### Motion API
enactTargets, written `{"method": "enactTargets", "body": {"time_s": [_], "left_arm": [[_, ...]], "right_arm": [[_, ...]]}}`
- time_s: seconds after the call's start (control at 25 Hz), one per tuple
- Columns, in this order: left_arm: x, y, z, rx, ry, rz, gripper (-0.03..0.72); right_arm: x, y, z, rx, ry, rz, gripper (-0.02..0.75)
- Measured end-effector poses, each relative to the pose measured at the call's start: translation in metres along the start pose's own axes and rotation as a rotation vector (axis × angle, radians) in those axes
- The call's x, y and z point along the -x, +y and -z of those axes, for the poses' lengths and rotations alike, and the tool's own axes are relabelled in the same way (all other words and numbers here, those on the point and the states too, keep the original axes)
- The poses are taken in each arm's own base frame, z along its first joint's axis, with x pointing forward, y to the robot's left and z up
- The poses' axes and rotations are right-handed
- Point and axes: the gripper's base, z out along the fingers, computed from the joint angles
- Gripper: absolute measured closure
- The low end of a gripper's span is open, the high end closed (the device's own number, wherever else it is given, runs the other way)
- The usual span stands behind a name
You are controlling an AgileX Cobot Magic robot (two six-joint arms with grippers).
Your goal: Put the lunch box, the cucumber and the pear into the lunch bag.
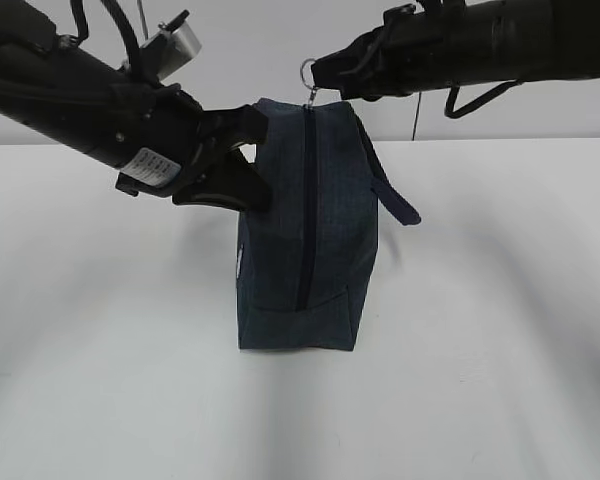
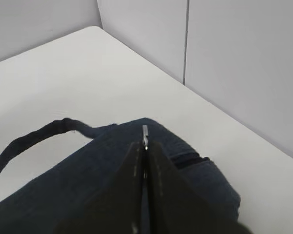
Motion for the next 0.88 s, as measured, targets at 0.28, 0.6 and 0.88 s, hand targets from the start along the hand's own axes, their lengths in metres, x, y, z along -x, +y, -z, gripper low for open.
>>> {"method": "enactTargets", "body": {"time_s": [0.28, 0.6, 0.88], "left_arm": [[-0.004, -0.002, 0.000, -0.017, 0.044, -0.021, 0.676], [-0.009, -0.004, 0.001, -0.039, 0.098, -0.040, 0.676], [-0.010, -0.005, 0.006, -0.031, 0.109, -0.056, 0.671]], "right_arm": [[-0.013, -0.048, -0.036, 0.115, 0.025, -0.094, 0.754], [-0.030, -0.080, -0.078, 0.178, 0.140, -0.155, 0.754], [-0.030, -0.082, -0.082, 0.195, 0.148, -0.171, 0.754]]}}
